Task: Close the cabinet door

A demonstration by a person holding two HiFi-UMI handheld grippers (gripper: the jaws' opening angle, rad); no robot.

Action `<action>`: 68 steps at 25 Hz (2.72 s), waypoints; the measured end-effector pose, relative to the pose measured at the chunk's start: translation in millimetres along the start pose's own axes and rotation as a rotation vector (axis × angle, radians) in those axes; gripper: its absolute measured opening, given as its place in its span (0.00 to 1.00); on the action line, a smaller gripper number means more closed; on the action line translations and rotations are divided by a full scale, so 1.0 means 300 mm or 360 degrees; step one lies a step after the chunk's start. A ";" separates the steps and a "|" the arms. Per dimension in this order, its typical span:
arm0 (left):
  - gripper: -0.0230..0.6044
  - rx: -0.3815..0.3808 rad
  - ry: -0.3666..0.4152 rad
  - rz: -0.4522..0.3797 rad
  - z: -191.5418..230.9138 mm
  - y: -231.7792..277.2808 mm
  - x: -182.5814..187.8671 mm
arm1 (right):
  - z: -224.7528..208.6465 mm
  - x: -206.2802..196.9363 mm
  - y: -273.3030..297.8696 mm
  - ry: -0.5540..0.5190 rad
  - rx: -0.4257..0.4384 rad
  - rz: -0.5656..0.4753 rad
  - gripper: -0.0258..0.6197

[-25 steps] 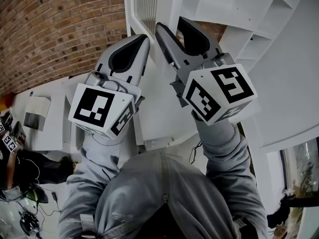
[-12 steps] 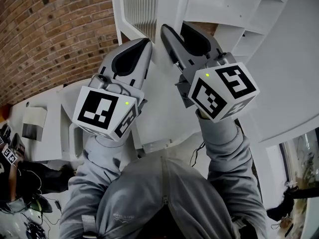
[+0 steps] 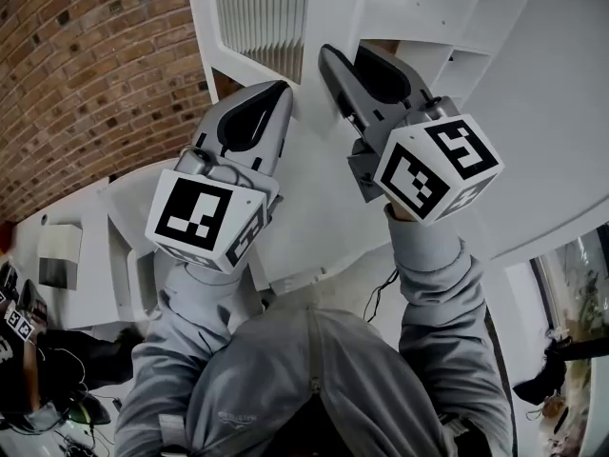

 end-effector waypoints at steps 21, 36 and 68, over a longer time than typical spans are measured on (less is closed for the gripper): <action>0.04 -0.0163 -0.0042 -0.0026 -0.045 0.101 -0.042 | -0.094 -0.006 0.001 -0.0005 0.0025 0.0008 0.20; 0.04 0.0019 -0.0012 -0.0040 -0.022 0.338 -0.095 | -0.307 -0.056 0.070 0.0040 0.0310 -0.0003 0.21; 0.04 0.0321 0.0041 0.0106 0.112 0.585 -0.222 | -0.568 -0.150 0.287 0.0206 0.0713 -0.0025 0.23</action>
Point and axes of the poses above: the fingertips, and each gripper's own axes: y forward along the fingers, z to its left, x out of its top, the point moved 2 cm from there along -y, backward along the fingers, and after that the axes turned 1 degree about -x, right-handed, at the moved point
